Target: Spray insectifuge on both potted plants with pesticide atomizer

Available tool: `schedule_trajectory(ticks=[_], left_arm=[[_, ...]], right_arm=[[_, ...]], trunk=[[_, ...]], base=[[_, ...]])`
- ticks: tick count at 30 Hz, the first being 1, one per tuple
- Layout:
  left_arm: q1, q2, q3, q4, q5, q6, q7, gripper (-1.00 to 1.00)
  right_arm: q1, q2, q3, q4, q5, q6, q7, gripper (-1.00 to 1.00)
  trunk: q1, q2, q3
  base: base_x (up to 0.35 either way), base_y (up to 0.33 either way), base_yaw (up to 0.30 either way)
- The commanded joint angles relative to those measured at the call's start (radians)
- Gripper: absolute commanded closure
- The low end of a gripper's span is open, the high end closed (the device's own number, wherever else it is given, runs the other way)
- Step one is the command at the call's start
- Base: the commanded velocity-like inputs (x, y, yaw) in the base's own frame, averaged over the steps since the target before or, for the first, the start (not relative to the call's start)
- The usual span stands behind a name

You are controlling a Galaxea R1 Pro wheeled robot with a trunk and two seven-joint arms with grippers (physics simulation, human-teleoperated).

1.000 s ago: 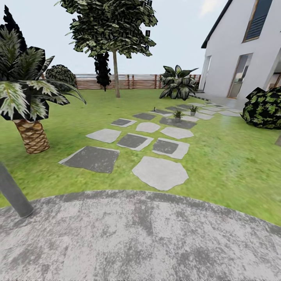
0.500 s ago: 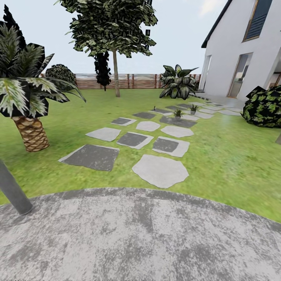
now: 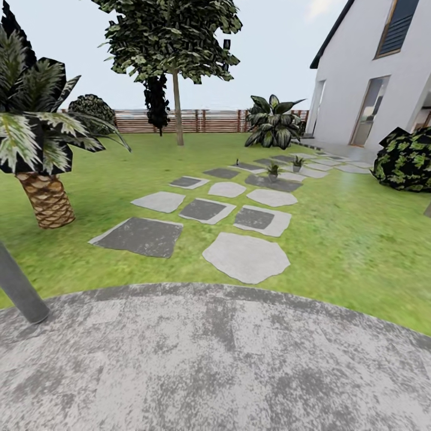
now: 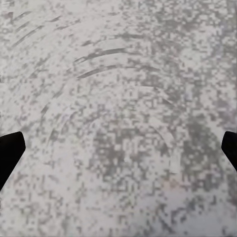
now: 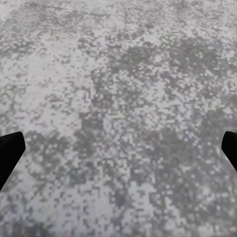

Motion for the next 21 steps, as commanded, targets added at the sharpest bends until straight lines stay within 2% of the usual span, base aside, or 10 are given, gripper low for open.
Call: schedule_trajectory(ticks=[1,6,21], left_arm=[[-0.001,0.000,0.001,0.001,0.001,-0.003,0.001,-1.00],[0.000,0.007,0.001,0.001,0.002,-0.004,0.001,-1.00],[0.000,0.010,0.001,0.001,0.000,-0.004,0.001,-1.00]], right_arm=[[0.000,0.000,0.000,0.001,0.000,-0.003,0.000,-1.00],[0.000,0.000,0.000,0.004,0.001,-0.003,0.000,-1.00],[0.000,0.000,0.000,0.014,0.002,-0.003,0.000,-1.00]], trunk=[[0.000,0.000,-0.001],[0.000,0.000,-0.001],[0.000,0.000,-0.001]], base=[[0.009,0.000,0.000],[0.185,0.000,0.000],[0.332,0.000,0.000]])
